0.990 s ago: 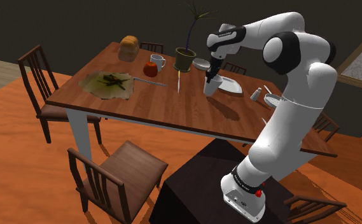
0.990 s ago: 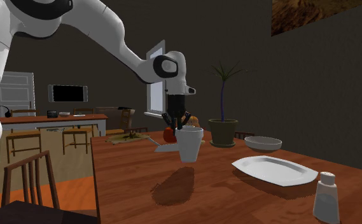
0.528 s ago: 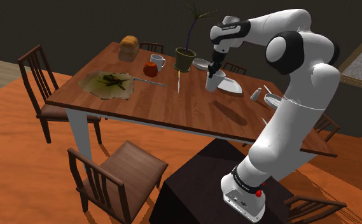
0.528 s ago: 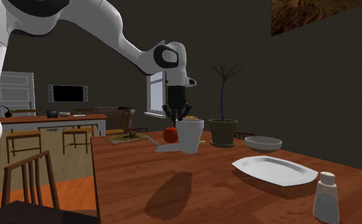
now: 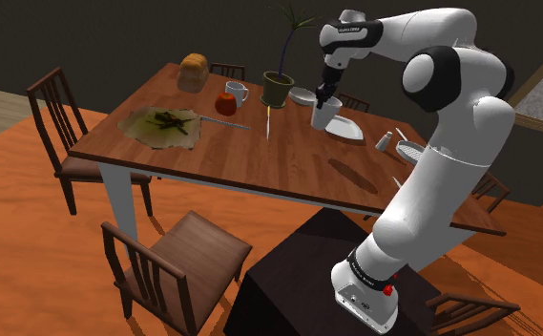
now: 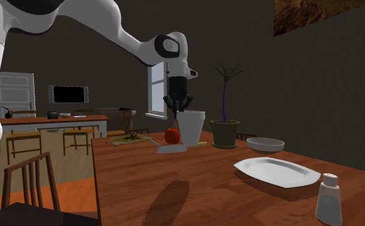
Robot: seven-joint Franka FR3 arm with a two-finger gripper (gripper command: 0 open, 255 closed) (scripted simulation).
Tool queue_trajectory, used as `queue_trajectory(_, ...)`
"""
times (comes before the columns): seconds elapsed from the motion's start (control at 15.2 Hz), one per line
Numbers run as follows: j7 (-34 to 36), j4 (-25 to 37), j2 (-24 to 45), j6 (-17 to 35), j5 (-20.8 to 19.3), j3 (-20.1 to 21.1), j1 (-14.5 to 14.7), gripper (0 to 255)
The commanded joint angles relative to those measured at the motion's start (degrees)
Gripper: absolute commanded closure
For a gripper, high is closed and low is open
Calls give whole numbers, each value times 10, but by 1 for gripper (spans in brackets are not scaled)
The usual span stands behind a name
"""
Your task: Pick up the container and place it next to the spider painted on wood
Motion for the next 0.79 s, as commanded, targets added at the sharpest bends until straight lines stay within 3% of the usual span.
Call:
queue_trajectory(0.0, 1, 17, 0, -17, 0, 0, 0, 255)
queue_trajectory(0.73, -2, 106, 3, -103, 1, -2, -3, 255)
